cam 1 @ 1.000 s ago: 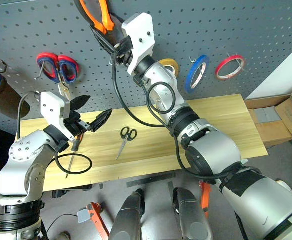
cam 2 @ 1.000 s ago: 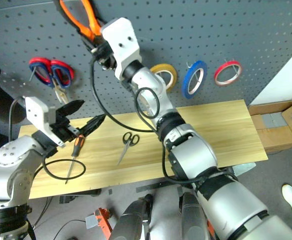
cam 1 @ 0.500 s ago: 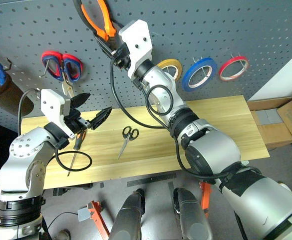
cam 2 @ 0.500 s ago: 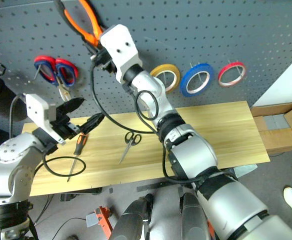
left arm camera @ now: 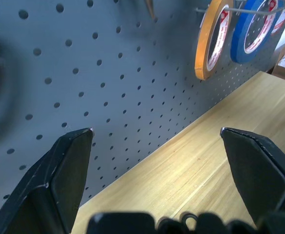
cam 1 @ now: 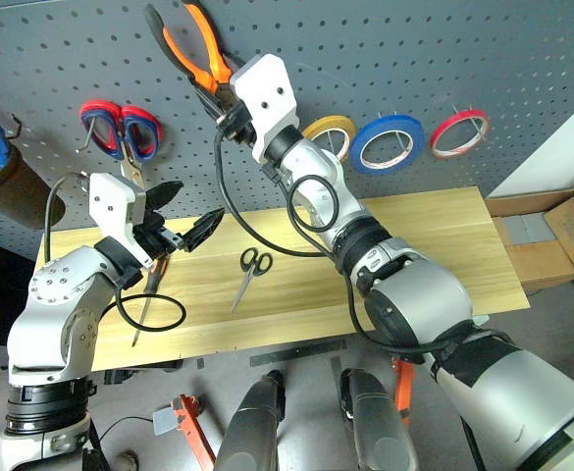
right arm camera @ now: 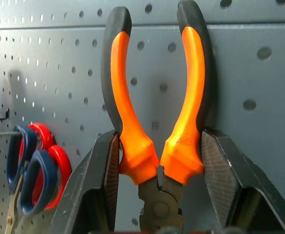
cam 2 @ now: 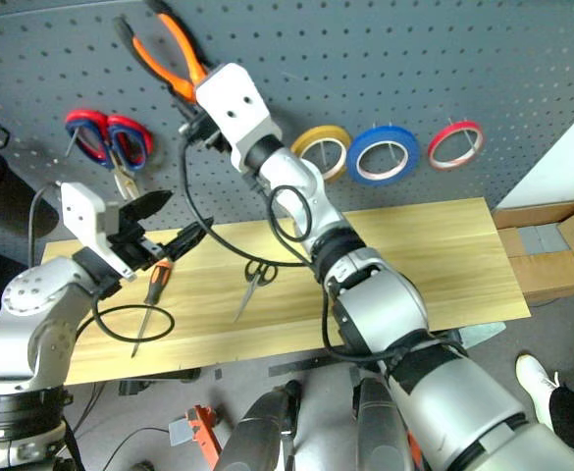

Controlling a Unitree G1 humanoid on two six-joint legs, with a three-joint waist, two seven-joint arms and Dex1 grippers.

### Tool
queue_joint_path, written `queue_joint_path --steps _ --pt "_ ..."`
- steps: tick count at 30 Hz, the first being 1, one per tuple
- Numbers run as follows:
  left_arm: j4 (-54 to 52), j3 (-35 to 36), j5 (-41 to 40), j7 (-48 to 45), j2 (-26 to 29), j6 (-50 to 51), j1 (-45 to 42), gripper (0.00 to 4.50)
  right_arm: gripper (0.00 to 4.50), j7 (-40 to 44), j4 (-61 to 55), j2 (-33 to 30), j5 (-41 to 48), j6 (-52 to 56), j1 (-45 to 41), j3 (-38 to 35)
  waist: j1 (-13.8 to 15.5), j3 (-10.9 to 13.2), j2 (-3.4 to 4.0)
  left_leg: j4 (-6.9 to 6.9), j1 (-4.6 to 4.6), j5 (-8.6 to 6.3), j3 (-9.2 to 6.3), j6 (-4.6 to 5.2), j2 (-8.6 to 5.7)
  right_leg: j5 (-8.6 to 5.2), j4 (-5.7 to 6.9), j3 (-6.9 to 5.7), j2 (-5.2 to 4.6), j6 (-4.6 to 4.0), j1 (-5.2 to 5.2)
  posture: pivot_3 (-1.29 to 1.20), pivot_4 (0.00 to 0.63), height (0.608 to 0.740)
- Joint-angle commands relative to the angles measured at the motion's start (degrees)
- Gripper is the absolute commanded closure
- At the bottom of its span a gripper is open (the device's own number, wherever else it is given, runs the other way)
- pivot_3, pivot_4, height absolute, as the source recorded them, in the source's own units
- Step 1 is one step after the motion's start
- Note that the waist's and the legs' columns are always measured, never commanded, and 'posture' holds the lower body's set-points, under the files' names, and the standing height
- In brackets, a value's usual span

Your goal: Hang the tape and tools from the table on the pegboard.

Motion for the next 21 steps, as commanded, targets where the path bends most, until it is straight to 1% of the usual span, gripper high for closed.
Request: queue_joint_path --steps 1,10,11,13,14,17,19,21 --pt "-0.27 -0.02 0.36 -0.65 -0.30 -1.86 -0.87 0.00 2.46 -1.49 -3.16 3.80 -0.85 -0.22 2.05 0.45 -0.01 0.00 0.00 0.01 0.00 0.00 0.01 0.00 0.00 0.00 0.00 0.00 0.00 0.00 0.00 0.05 0.349 0.740" --pt "1.46 -0.63 1.05 -1.31 -0.67 -2.54 -2.48 0.00 2.46 -2.64 -5.49 2.41 -1.23 1.40 4.38 0.07 -0.15 -0.01 -0.01 0.01 0.00 0.01 0.00 -0.01 0.01 0.00 0.00 -0.02 0.00 0.00 0.01 0.03 0.339 0.740" --pt "1.66 -0.74 1.14 -1.35 -0.74 -2.65 -2.64 0.00 1.75 -2.62 -5.78 2.29 -1.10 1.59 4.56 -0.02 -0.16 -0.01 -0.01 0.02 0.00 0.01 0.00 -0.02 0.01 0.00 0.00 -0.03 0.00 0.00 0.01 0.02 0.338 0.740" --pt "2.07 -1.04 1.35 -1.37 -0.92 -2.91 -3.08 0.00 1.23 -2.52 -6.60 1.99 -0.87 2.40 5.03 -0.14 -0.20 0.00 -0.01 0.02 0.00 0.01 0.01 -0.02 0.01 0.00 0.00 -0.02 0.00 0.00 0.01 0.02 0.335 0.740" --pt "2.26 -1.16 1.47 -1.38 -1.01 -3.04 -3.26 0.00 0.85 -2.41 -6.98 1.88 -0.80 2.79 5.24 -0.16 -0.20 -0.01 -0.01 0.04 0.00 0.01 0.00 -0.02 0.01 0.00 0.01 -0.03 0.00 0.00 0.01 0.01 0.334 0.740" --pt "2.70 -1.47 1.61 -1.34 -1.29 -3.34 -3.75 0.00 0.01 -0.39 -11.79 0.70 -0.62 6.91 7.44 0.56 -0.18 -0.01 -0.01 0.08 0.00 0.08 -0.10 -0.13 0.03 0.07 0.04 -0.17 0.01 -0.12 0.03 0.00 0.331 0.740" --pt "2.86 -1.50 1.79 -1.34 -1.47 -3.48 -3.82 0.00 0.01 1.66 -17.73 -0.16 -0.09 10.57 10.04 1.18 -0.10 -0.02 -0.02 0.09 0.00 0.14 -0.20 -0.22 0.07 0.13 0.04 -0.33 0.01 -0.22 0.06 0.00 0.330 0.740" --pt "2.86 -1.40 1.88 -1.32 -1.57 -3.54 -3.73 0.00 0.01 3.61 -26.32 -1.32 0.33 16.53 13.62 1.98 -0.07 -0.02 -0.02 0.11 0.00 0.15 -0.29 -0.25 0.11 0.17 0.04 -0.52 0.01 -0.28 0.09 0.00 0.330 0.740"
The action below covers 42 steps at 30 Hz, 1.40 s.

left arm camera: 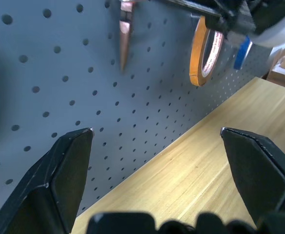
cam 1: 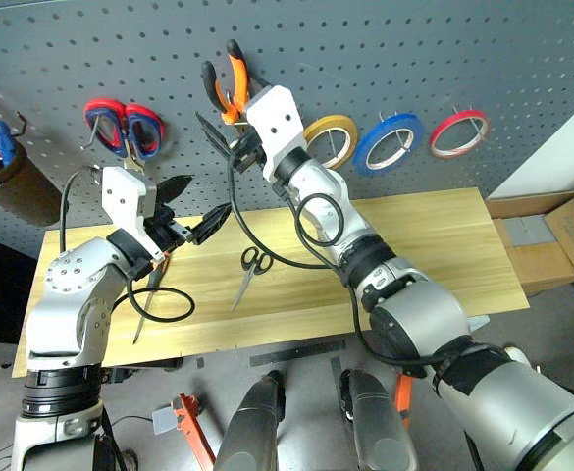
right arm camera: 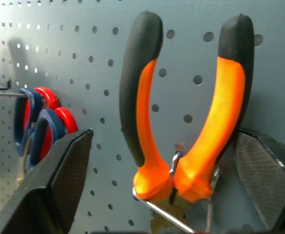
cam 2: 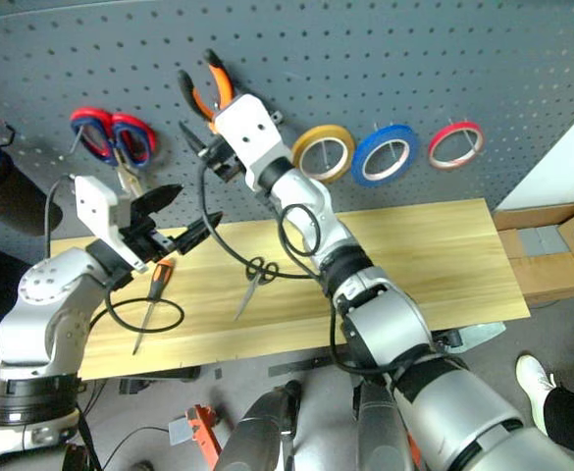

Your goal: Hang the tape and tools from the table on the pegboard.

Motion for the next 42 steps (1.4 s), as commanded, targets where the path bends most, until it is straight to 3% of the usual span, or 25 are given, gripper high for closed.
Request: queue_joint_path --steps 1,10,18,24,28,36,42 --pt "-0.87 0.73 0.06 -0.24 -0.14 -1.57 -0.07 0.00 0.01 2.89 -14.35 -0.75 1.69 8.79 4.44 0.83 -0.02 0.00 0.00 0.00 0.00 0.00 -0.01 0.00 0.02 0.03 -0.01 -0.08 0.00 -0.04 0.01 0.00 0.330 0.740" --pt "-2.02 0.98 0.24 0.92 -1.08 -1.43 1.70 0.00 0.01 11.56 -58.71 -10.55 7.66 45.93 17.03 2.29 -0.26 -0.01 -0.01 -0.07 -0.03 -0.01 0.02 0.00 0.04 0.03 -0.16 -0.18 -0.05 -0.05 -0.01 -0.04 0.320 0.740" --pt "-3.40 -1.55 3.84 3.13 0.12 1.51 6.15 0.00 0.01 19.24 -74.89 -21.98 21.74 69.80 19.15 -3.27 -0.75 -0.03 -0.04 -0.05 -0.02 -0.01 0.05 0.02 0.08 0.06 -0.23 -0.26 -0.08 -0.10 0.06 -0.08 0.314 0.740" --pt "-4.76 -6.35 7.57 6.01 1.42 10.88 8.66 0.00 0.01 29.67 -82.22 -37.60 36.23 84.60 24.13 -9.75 -0.75 -0.03 -0.05 -0.10 -0.03 -0.05 -0.02 0.07 0.09 0.07 -0.49 -0.30 -0.11 -0.10 0.19 -0.12 0.316 0.740" --pt "-4.18 -11.15 10.75 9.58 0.82 19.54 7.26 0.00 0.01 31.79 -86.92 -44.46 38.39 86.06 30.32 -8.06 -0.72 -0.04 -0.05 -0.09 -0.03 -0.12 0.04 0.19 0.10 0.09 -0.64 -0.31 -0.13 -0.05 0.28 -0.13 0.321 0.740" --pt "1.36 -20.40 15.73 13.39 -3.49 29.18 3.21 0.00 0.01 29.19 -92.20 -44.68 41.86 86.07 36.79 -5.39 -1.35 -0.04 -0.06 -0.04 -0.02 -0.14 0.18 0.23 0.12 0.16 -0.70 -0.34 -0.14 0.03 0.30 -0.14 0.331 0.740" --pt "6.11 -22.42 18.26 15.79 -6.50 32.09 1.36 0.00 0.01 29.09 -94.12 -46.10 41.59 85.28 39.07 -2.24 -1.31 -0.04 -0.07 -0.02 -0.03 -0.15 0.19 0.25 0.10 0.18 -0.75 -0.34 -0.17 0.06 0.32 -0.15 0.336 0.740"
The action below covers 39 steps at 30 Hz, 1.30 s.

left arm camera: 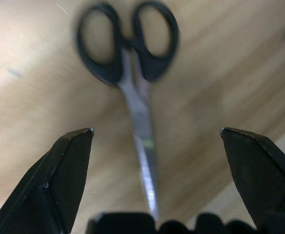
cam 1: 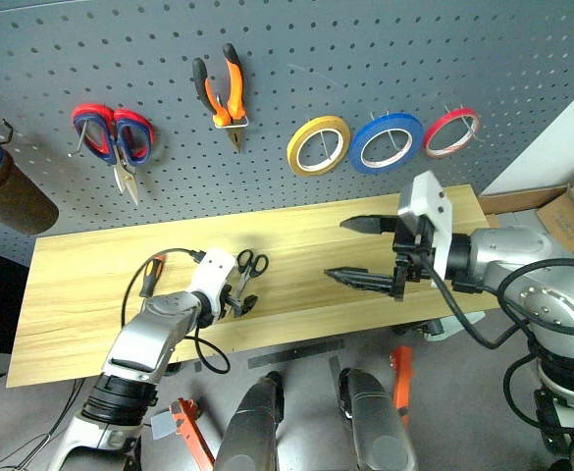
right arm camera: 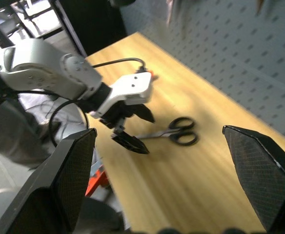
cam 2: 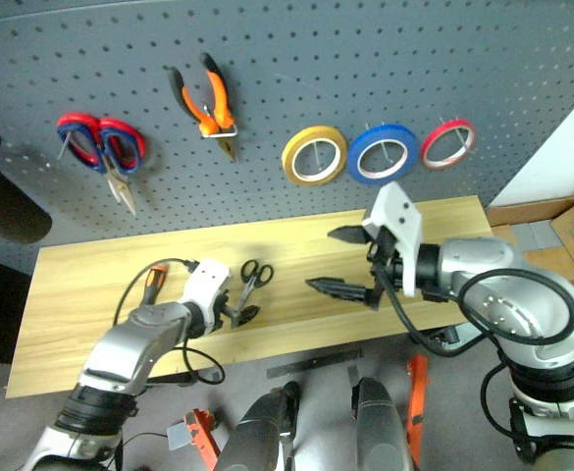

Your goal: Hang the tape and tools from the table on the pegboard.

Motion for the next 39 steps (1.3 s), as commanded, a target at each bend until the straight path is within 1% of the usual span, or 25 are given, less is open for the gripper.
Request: queue_joint_path --steps 1,6,11,12,14,17,18,19,21,22,25,28,33,39 --pt "2.35 0.00 1.81 1.43 -0.79 0.84 -0.84 0.00 0.01 -0.35 -3.32 -0.86 0.80 -1.20 0.37 0.80 -0.02 0.00 0.00 0.00 0.01 0.00 0.00 0.00 0.00 0.00 0.01 0.00 0.00 0.00 0.01 -0.15 0.336 0.740" --pt "5.46 -0.42 2.66 0.67 -1.53 0.18 -2.15 0.00 0.01 -0.39 -4.35 -2.32 0.32 -1.33 0.99 2.70 -0.01 -0.01 0.00 0.03 0.02 0.00 0.00 0.01 0.00 0.03 0.00 -0.01 0.00 0.01 0.05 -0.16 0.338 0.740" --pt "7.20 -0.05 2.89 0.29 -2.24 -0.42 -2.86 0.00 0.01 0.96 -4.30 -5.16 -1.13 -2.05 0.07 5.75 0.01 -0.04 0.01 0.04 0.03 0.01 -0.01 0.01 -0.01 0.04 -0.01 -0.02 -0.01 0.02 0.08 -0.17 0.335 0.740" --pt "7.36 -0.10 2.97 0.17 -2.33 -0.59 -2.90 0.18 0.00 1.07 -4.09 -5.38 -1.27 -2.32 -0.17 6.13 0.01 -0.04 0.02 0.05 0.04 0.01 0.00 0.01 -0.01 0.04 -0.01 -0.02 -0.01 0.03 0.09 -0.17 0.334 0.740" --pt "7.59 -0.06 2.98 -0.07 -2.61 -0.92 -2.90 0.59 0.00 1.22 -3.57 -5.64 -1.66 -2.89 -0.68 6.80 0.01 -0.04 0.02 0.05 0.05 0.01 0.00 0.01 0.00 0.04 -0.01 -0.02 -0.01 0.03 0.10 -0.17 0.331 0.740" --pt "7.60 0.12 2.97 -0.26 -2.91 -1.29 -2.65 1.59 0.00 1.24 -2.95 -5.75 -2.22 -3.61 -1.23 7.46 0.01 -0.06 0.02 0.06 0.06 0.01 0.00 0.01 -0.01 0.04 -0.02 -0.02 -0.02 0.04 0.11 -0.17 0.328 0.740" --pt "7.56 0.17 2.99 -0.28 -2.94 -1.36 -2.53 1.85 0.00 1.21 -2.83 -5.76 -2.35 -3.82 -1.34 7.62 0.02 -0.06 0.01 0.06 0.05 0.01 0.00 0.01 -0.02 0.05 -0.03 -0.02 -0.02 0.04 0.11 -0.17 0.328 0.740" --pt "7.53 0.20 3.01 -0.33 -2.93 -1.45 -2.41 2.29 0.00 1.20 -2.73 -5.75 -2.48 -3.97 -1.44 7.73 0.03 -0.06 0.01 0.06 0.05 0.01 0.00 0.01 -0.03 0.05 -0.03 -0.03 -0.04 0.04 0.12 -0.17 0.328 0.740" --pt "7.48 0.39 2.99 -0.44 -2.84 -1.65 -2.06 2.88 0.00 1.24 -2.64 -5.68 -2.68 -4.11 -1.58 7.82 0.04 -0.07 0.01 0.06 0.05 0.01 0.00 0.01 -0.04 0.05 -0.04 -0.03 -0.06 0.05 0.12 -0.17 0.327 0.740" --pt "7.49 0.47 2.99 -0.49 -2.82 -1.75 -1.97 3.29 0.00 1.29 -2.56 -5.66 -2.80 -4.18 -1.62 7.83 0.03 -0.07 0.01 0.06 0.05 0.01 0.01 0.01 -0.05 0.06 -0.04 -0.03 -0.07 0.05 0.12 -0.17 0.327 0.740" --pt "7.12 1.61 2.51 -0.46 -3.36 -2.52 -1.51 4.34 0.00 0.85 -2.11 -5.46 -3.49 -4.65 -1.87 7.81 0.02 -0.08 0.02 0.06 0.06 0.01 0.00 0.01 -0.04 0.06 -0.04 -0.05 -0.06 0.05 0.12 -0.17 0.326 0.740" --pt "6.74 3.49 2.54 0.40 -4.04 -4.48 -0.70 4.40 0.00 -0.75 -0.70 -4.76 -4.71 -4.73 -2.79 7.54 0.00 -0.08 0.01 0.06 0.06 0.01 0.01 0.01 -0.04 0.06 -0.04 -0.04 -0.07 0.05 0.12 -0.17 0.324 0.740" --pt "4.45 6.33 2.15 1.37 -5.21 -8.64 1.47 4.40 0.00 -0.66 -0.16 -4.68 -5.21 -4.98 -2.90 7.54 -0.06 -0.08 0.01 0.06 0.05 0.01 0.01 0.01 -0.04 0.06 -0.05 -0.05 -0.07 0.05 0.12 -0.17 0.323 0.740" --pt "-4.61 13.63 -0.74 2.24 -7.28 -17.85 6.68 4.40 0.00 -0.78 0.21 -3.80 -4.97 -6.24 -3.28 5.84 -0.07 -0.08 0.00 0.05 0.03 0.01 0.02 0.01 -0.02 0.07 -0.08 -0.05 -0.08 0.04 0.08 -0.18 0.314 0.740"
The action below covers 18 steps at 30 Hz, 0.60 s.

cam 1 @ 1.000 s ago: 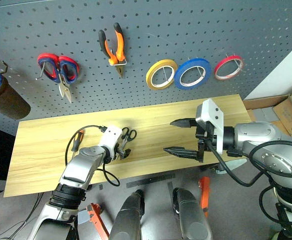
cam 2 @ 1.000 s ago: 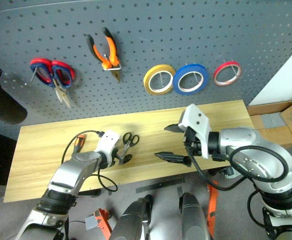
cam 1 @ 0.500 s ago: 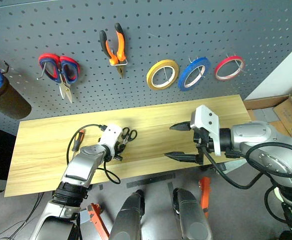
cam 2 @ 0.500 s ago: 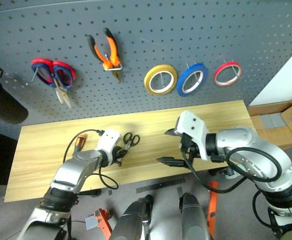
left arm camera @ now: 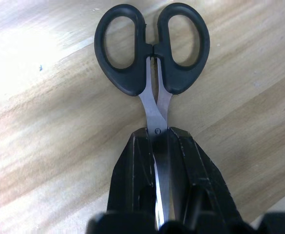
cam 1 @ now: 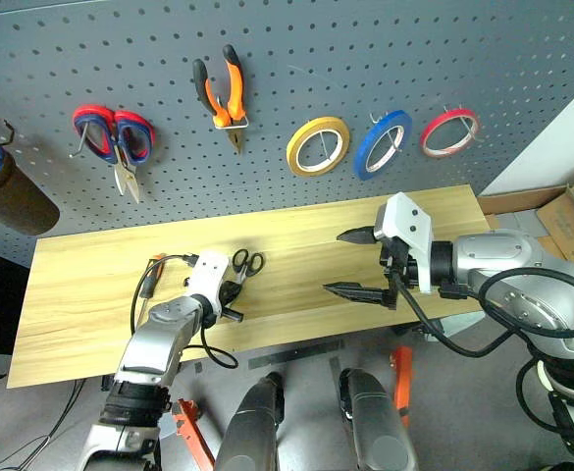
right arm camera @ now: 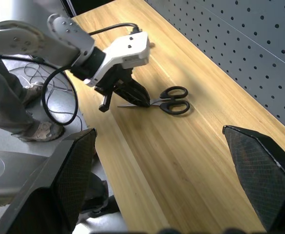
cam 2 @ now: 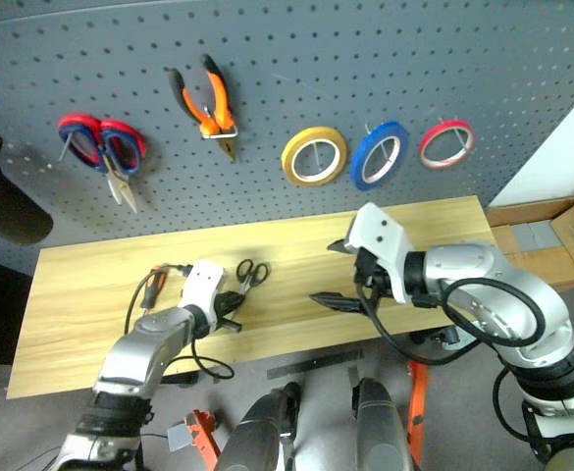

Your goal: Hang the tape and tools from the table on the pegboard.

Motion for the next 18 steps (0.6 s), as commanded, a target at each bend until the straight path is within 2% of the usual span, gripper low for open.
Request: queue_joint_path --steps 1,9,12,18 --pt "-9.23 5.92 -2.57 0.46 -0.60 -6.67 3.45 4.40 0.00 0.46 -1.21 0.02 -0.08 -3.23 -0.86 -2.29 0.03 0.00 0.00 0.00 0.00 0.00 -0.01 0.00 0.00 0.00 -0.01 0.00 0.00 0.00 0.01 -0.17 0.312 0.740" --pt "-23.27 12.13 -3.26 2.23 -0.56 -13.16 12.53 4.40 0.00 5.52 0.73 -0.03 -1.80 -15.29 0.37 -3.73 0.08 -0.20 -0.09 -0.01 0.00 0.00 0.04 0.00 -0.01 0.01 -0.03 -0.03 0.00 0.00 0.02 -0.14 0.275 0.740" --pt "-28.17 13.76 -2.15 4.91 -1.56 -15.68 15.55 4.40 0.00 9.03 2.29 0.28 2.29 -15.26 -0.94 -5.71 0.13 -0.51 -0.19 -0.01 0.00 0.00 0.05 0.00 -0.01 0.01 -0.05 -0.02 0.00 0.01 0.02 -0.12 0.244 0.740" --pt "-33.63 16.90 0.90 10.46 -3.43 -20.34 17.84 4.40 0.00 14.20 7.68 0.79 1.36 -21.80 -2.54 -5.90 0.66 -3.14 -0.31 -0.02 0.01 0.00 0.04 0.00 -0.01 0.02 -0.08 -0.07 0.02 0.01 0.05 -0.08 0.190 0.740"
